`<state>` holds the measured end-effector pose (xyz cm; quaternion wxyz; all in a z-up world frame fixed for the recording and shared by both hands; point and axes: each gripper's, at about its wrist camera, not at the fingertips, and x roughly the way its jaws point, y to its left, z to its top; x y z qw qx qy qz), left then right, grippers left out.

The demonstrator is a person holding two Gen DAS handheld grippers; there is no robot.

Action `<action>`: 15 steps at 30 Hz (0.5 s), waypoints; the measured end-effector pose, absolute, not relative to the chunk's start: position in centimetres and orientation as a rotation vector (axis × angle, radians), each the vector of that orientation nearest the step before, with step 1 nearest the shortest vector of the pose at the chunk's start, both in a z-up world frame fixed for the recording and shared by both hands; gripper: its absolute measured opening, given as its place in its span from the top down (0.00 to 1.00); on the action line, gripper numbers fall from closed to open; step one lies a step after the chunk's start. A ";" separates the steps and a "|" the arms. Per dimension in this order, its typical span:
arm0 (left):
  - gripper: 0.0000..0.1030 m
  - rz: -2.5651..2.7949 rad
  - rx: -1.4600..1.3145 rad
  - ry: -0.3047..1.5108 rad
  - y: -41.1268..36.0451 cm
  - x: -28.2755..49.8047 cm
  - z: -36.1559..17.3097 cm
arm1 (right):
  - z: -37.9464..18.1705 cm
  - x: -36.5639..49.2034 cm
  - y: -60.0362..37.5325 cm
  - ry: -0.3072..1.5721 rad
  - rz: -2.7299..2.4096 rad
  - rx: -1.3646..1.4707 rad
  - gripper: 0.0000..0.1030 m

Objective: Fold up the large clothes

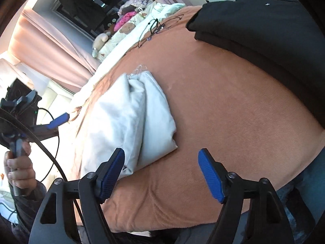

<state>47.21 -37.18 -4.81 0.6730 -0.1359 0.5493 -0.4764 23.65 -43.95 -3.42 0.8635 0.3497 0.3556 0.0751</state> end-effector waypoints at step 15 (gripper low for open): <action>0.15 -0.691 -0.272 1.138 -22.2 49.6 -6.4 | -3.9 35.5 -39.7 0.866 0.317 0.607 0.29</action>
